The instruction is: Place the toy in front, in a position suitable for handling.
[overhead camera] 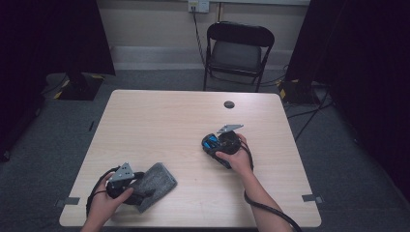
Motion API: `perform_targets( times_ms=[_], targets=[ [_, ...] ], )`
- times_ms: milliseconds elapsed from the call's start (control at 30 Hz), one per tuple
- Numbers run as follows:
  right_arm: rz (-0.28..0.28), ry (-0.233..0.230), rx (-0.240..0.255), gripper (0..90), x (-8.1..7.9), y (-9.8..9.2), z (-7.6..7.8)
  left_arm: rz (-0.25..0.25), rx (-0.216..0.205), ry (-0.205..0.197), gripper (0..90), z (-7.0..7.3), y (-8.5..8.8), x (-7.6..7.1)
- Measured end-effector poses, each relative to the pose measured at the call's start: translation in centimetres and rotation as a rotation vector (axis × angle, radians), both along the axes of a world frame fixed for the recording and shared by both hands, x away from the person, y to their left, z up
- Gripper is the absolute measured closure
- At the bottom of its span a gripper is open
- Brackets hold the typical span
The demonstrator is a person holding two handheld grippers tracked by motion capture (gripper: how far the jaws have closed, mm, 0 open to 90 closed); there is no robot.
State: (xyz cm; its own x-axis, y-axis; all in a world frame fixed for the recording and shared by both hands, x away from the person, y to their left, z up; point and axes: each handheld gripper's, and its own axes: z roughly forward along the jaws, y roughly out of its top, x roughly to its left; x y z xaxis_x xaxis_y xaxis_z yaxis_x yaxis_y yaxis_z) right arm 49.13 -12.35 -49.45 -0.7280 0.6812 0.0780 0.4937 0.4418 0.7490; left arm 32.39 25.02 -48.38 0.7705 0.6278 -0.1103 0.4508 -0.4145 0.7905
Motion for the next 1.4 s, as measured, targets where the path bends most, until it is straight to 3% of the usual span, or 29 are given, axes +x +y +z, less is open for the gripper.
perform_targets(
  times_ms=[367,600,733,900,1000,1100,1200,1233,1400],
  targets=[
    [-0.006,-0.004,0.048,14.5,-1.3,-2.1,0.8,-0.002,0.009,-0.009,18.2,0.1,-0.2,0.0],
    [-0.003,-0.021,0.040,14.4,-3.9,-4.2,1.4,-0.007,0.017,-0.016,18.2,0.3,-0.4,-0.1],
    [-0.002,-0.031,0.009,14.4,-5.1,-5.5,0.9,-0.006,0.017,-0.014,18.2,0.3,-0.7,-0.1],
    [-0.018,-0.022,0.034,14.5,-6.0,-6.9,-0.1,-0.009,0.023,-0.010,18.2,0.2,-0.8,0.0],
    [-0.006,-0.025,0.015,14.6,-6.2,-6.8,-0.5,-0.005,0.022,-0.010,18.2,0.2,-0.9,0.1],
    [-0.012,-0.041,0.028,14.9,-6.3,-6.7,-0.4,0.001,0.019,-0.007,18.2,0.2,-0.9,0.1],
    [0.022,-0.021,-0.031,14.7,-6.2,-6.1,-0.6,0.002,0.017,-0.004,18.2,0.2,-0.9,0.1],
    [0.026,-0.036,-0.062,15.2,-6.2,-5.8,-0.6,0.003,0.016,-0.004,18.2,0.2,-0.9,0.1],
    [0.014,-0.041,-0.062,18.0,-6.2,-5.8,-0.6,0.016,0.000,-0.003,18.0,0.4,-0.8,0.1]
  ],
)
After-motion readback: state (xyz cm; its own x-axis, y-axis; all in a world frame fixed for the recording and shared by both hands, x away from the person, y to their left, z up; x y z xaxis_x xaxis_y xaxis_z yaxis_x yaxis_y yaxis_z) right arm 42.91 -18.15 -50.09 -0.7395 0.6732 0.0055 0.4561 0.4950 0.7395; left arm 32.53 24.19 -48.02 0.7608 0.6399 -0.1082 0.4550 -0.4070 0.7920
